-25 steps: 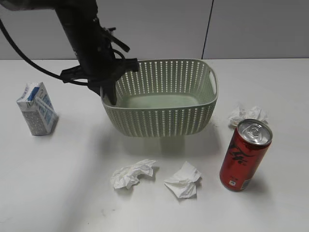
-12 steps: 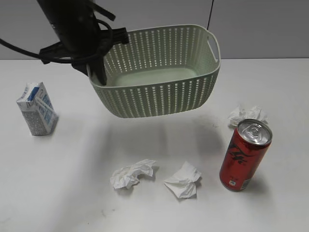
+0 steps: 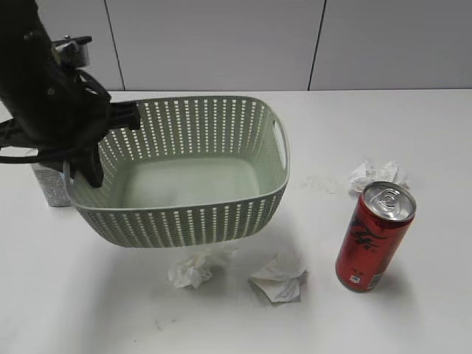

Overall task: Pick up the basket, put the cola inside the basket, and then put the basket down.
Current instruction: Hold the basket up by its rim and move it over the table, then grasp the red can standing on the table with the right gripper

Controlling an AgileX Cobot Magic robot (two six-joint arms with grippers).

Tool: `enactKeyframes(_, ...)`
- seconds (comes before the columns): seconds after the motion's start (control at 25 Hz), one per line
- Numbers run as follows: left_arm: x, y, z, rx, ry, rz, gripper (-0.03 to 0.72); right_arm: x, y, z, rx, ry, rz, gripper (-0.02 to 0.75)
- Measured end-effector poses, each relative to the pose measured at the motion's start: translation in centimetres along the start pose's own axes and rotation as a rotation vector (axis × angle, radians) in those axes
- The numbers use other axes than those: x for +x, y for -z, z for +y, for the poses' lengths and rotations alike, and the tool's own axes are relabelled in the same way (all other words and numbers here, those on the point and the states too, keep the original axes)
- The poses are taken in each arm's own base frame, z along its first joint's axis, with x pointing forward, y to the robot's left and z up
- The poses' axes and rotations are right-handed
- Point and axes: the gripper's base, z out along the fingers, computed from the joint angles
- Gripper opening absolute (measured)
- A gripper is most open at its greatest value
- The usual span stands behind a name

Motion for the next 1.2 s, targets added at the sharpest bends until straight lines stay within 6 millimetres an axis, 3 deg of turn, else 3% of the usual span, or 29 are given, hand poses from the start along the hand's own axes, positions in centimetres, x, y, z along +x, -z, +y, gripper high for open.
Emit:
enactKeyframes(0.24, 0.1, -2.3, 0.6, 0.004, 0.016, -0.034, 0.000, -5.6, -2.6, 0.6, -0.061, 0.065, 0.194, 0.545)
enactKeyframes(0.48, -0.4, -2.5, 0.5, 0.025, 0.016, -0.083, 0.000, -8.7, -8.3, 1.9, -0.155, 0.076, 0.404, 0.596)
enactKeyframes(0.8, -0.5, -2.8, 0.5, 0.019, 0.016, -0.081, 0.000, -8.8, -15.7, 5.4, -0.124, 0.148, 0.544, 0.598)
enactKeyframes(1.2, -0.5, -2.7, 0.6, 0.013, 0.011, -0.083, 0.000, -6.8, -21.4, 5.5, -0.026, 0.161, 0.641, 0.598)
